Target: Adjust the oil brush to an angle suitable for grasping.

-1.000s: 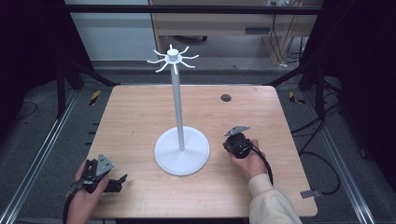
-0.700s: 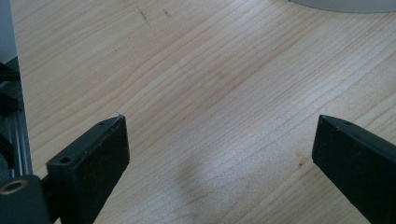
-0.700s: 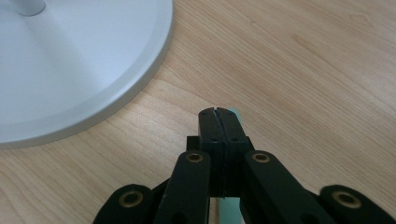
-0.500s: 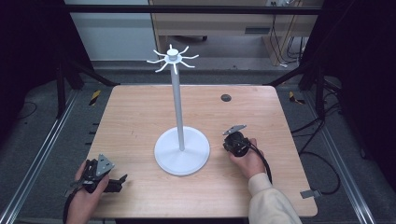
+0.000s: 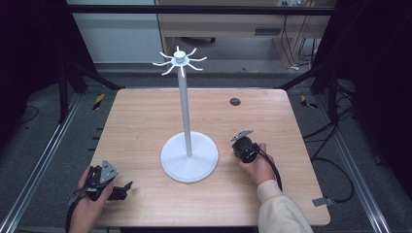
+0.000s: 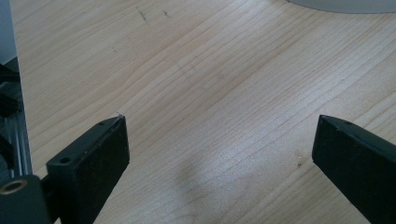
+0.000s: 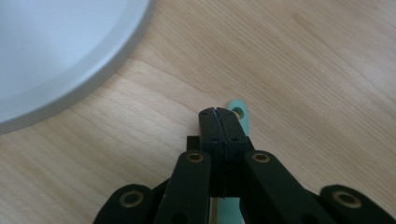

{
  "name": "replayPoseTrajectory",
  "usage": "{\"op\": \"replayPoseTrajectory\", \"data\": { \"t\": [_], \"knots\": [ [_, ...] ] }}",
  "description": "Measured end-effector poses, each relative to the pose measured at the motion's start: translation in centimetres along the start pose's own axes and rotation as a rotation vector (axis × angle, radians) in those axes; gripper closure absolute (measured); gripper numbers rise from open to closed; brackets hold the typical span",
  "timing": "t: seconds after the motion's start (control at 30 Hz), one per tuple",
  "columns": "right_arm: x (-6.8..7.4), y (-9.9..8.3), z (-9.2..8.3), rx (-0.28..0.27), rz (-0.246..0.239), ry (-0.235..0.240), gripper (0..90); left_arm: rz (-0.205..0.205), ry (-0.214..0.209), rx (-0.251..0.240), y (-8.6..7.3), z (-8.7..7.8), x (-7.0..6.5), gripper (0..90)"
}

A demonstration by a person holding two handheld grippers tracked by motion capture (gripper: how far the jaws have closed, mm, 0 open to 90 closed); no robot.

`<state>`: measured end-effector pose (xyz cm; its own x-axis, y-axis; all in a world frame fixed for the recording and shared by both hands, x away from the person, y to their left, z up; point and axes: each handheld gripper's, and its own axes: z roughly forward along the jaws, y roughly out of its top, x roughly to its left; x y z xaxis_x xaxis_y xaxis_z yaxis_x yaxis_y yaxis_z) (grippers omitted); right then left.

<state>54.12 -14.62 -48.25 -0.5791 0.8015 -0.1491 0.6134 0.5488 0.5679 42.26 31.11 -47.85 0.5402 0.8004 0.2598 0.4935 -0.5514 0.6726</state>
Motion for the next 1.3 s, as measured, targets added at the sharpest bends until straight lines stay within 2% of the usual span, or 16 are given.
{"op": "replayPoseTrajectory", "data": {
  "t": [0.2,0.4,0.43,0.5,0.53,0.63,0.83,1.0,1.27,1.3],
  "knots": [
    [-0.8,-0.2,0.0,0.009,0.042,-0.031,90.0,0.000,0.000,-0.001,0.0,0.0,0.0,3.5],
    [-1.2,-0.4,-0.5,0.002,0.062,-0.019,90.0,-0.001,-0.002,-0.002,0.0,0.0,0.0,3.5],
    [-1.4,-0.5,-1.1,-0.011,0.082,-0.008,90.0,-0.002,-0.001,-0.002,0.0,0.0,0.0,3.5],
    [-1.4,-0.5,-1.6,-0.017,0.091,-0.002,90.0,-0.003,-0.001,-0.003,0.0,0.0,0.0,3.5],
    [-1.5,-0.7,-2.6,-0.032,0.108,0.006,90.0,-0.004,-0.002,-0.001,0.0,-0.1,0.0,3.5],
    [-1.3,-1.3,-4.0,-0.034,0.108,0.008,90.0,-0.007,-0.003,-0.003,0.0,-0.1,0.0,3.5],
    [-1.3,-2.9,-6.3,-0.008,0.129,0.016,90.0,-0.008,0.000,-0.004,-0.1,-0.3,0.0,3.5],
    [-1.5,-4.2,-7.1,0.030,0.129,0.023,89.4,-0.006,0.002,-0.005,-0.1,-0.3,0.1,3.5],
    [-2.1,-4.3,-7.7,0.031,0.142,0.042,87.7,0.002,0.000,0.000,0.1,-0.1,0.0,3.5],
    [-2.3,-4.4,-7.8,0.041,0.150,0.047,85.5,0.004,0.000,0.001,0.1,-0.1,0.0,3.5]
  ]
}}
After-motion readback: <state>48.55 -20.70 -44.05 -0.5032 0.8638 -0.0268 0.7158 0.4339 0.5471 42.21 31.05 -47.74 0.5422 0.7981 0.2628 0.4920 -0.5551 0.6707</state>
